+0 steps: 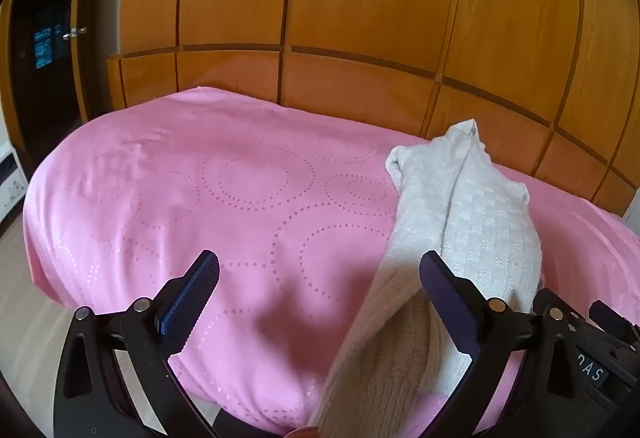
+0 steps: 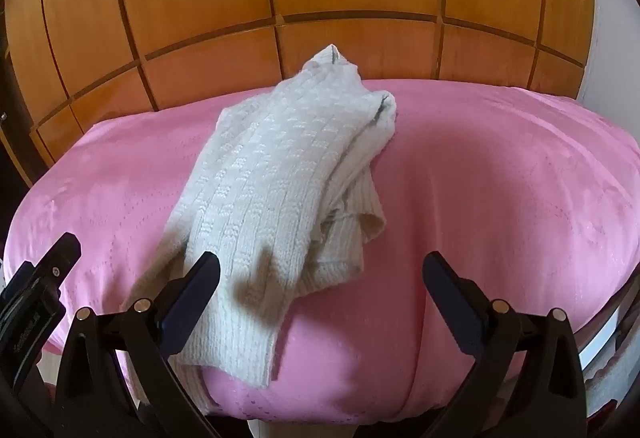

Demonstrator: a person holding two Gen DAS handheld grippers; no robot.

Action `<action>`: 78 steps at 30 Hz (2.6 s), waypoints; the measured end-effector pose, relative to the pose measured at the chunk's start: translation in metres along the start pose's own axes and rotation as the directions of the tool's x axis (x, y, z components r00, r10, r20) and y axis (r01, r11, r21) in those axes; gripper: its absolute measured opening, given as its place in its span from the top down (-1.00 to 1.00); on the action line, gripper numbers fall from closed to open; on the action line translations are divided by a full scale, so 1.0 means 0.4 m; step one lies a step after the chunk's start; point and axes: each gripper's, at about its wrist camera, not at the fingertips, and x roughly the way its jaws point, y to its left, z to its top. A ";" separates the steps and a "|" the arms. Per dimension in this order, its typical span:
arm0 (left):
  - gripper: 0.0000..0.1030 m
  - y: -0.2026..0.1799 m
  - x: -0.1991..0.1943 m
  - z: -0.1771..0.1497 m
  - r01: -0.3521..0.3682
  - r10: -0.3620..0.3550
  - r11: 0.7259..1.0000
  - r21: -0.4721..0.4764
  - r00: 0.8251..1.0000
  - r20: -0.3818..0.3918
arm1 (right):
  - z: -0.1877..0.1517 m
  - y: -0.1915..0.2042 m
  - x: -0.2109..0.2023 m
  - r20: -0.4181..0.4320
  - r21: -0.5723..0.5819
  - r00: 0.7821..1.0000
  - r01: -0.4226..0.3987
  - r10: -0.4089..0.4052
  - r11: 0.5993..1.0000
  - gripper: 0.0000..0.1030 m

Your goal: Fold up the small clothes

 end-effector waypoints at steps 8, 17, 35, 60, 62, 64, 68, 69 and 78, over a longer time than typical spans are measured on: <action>-0.93 0.023 0.005 -0.005 -0.002 0.002 1.000 -0.003 1.000 -0.023 | -0.001 0.028 0.003 0.002 -0.020 1.000 0.018 -0.018 1.000 -0.96; -0.93 0.041 0.025 -0.032 -0.015 0.016 1.000 0.010 0.999 -0.041 | -0.008 0.035 0.025 -0.012 -0.035 1.000 -0.005 0.005 0.999 -0.96; -0.93 0.015 0.031 -0.021 -0.043 0.044 0.999 0.027 0.998 -0.049 | -0.030 -0.001 -0.044 0.064 0.004 0.980 -0.188 0.187 0.982 -0.96; -0.93 0.020 0.025 -0.015 -0.055 0.055 0.998 0.020 0.997 -0.049 | -0.036 -0.006 -0.044 0.048 0.008 0.984 -0.172 0.172 0.985 -0.96; -0.93 0.019 0.027 -0.015 -0.055 0.056 0.998 0.020 0.997 -0.049 | -0.036 -0.005 -0.043 0.048 0.007 0.984 -0.171 0.171 0.985 -0.96; -0.93 0.019 0.027 -0.014 -0.056 0.057 0.998 0.021 0.997 -0.048 | -0.035 -0.007 -0.043 0.049 0.010 0.984 -0.171 0.170 0.985 -0.96; -0.93 0.019 0.027 -0.014 -0.055 0.056 0.998 0.020 0.997 -0.050 | -0.035 -0.007 -0.042 0.046 0.014 0.985 -0.170 0.169 0.985 -0.96; -0.93 0.019 0.027 -0.014 -0.056 0.057 0.998 0.021 0.997 -0.050 | -0.034 -0.007 -0.041 0.044 0.016 0.985 -0.170 0.169 0.985 -0.96; -0.93 0.023 0.030 -0.013 -0.054 0.055 0.998 0.019 0.997 -0.057 | -0.030 -0.019 -0.030 0.030 0.035 0.986 -0.165 0.164 0.986 -0.96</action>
